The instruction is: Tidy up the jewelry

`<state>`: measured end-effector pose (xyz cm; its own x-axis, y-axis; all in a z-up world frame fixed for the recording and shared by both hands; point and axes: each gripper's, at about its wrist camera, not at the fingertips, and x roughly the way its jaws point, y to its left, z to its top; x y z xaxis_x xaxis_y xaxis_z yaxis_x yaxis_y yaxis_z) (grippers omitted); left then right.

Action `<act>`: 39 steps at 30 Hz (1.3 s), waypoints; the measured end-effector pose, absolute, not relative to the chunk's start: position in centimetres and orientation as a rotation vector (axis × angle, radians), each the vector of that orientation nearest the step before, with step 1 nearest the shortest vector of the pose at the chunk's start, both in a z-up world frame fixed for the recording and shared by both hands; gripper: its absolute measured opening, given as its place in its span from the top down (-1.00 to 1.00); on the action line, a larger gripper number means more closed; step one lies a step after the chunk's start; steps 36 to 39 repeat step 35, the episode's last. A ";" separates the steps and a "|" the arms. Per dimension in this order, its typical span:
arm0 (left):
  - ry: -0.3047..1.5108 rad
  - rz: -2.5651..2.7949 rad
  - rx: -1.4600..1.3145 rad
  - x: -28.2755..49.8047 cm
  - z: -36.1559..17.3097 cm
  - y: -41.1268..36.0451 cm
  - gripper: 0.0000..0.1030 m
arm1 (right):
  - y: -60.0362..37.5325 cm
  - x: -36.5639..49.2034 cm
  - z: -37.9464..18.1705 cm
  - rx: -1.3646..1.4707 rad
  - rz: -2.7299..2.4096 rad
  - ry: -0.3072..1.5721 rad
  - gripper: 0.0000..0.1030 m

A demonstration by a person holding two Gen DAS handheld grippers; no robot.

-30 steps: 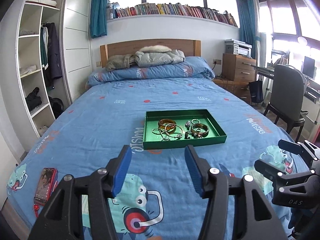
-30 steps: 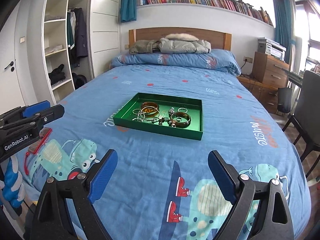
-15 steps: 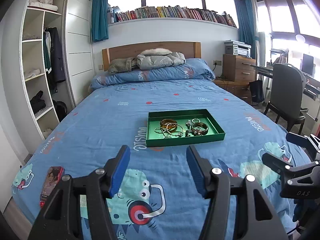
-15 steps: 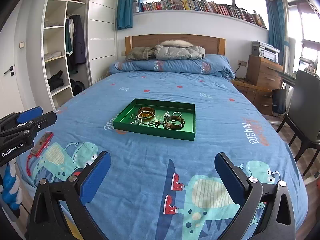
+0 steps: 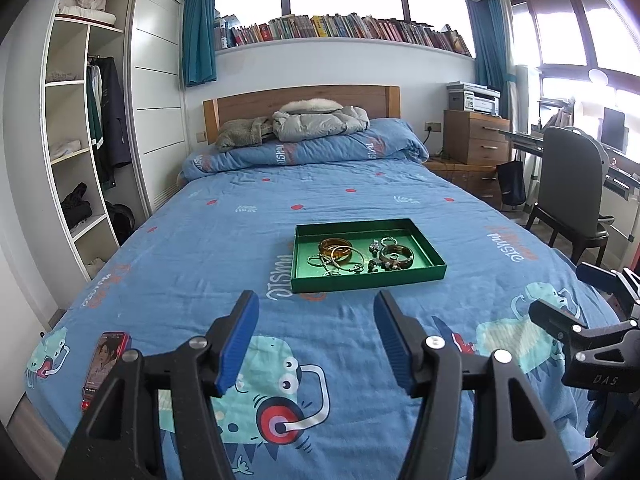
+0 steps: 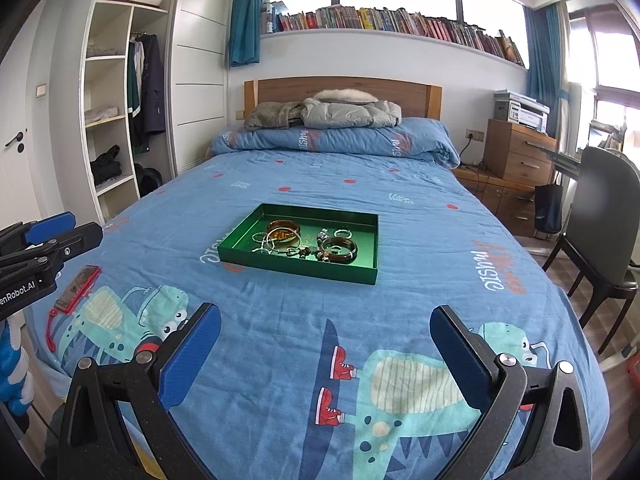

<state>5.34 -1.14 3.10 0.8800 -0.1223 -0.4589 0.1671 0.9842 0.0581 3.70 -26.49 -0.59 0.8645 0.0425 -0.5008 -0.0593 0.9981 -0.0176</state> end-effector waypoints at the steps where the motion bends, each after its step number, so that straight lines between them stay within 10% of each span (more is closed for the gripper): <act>1: 0.472 -0.152 0.096 5.3 3.1 -1.1 -0.13 | -26.7 3.6 -0.6 -0.031 0.050 0.524 -0.99; 39: 0.527 -0.158 0.084 6.5 1.6 -0.9 -0.14 | -26.9 4.3 -1.4 -0.027 0.038 0.542 -0.99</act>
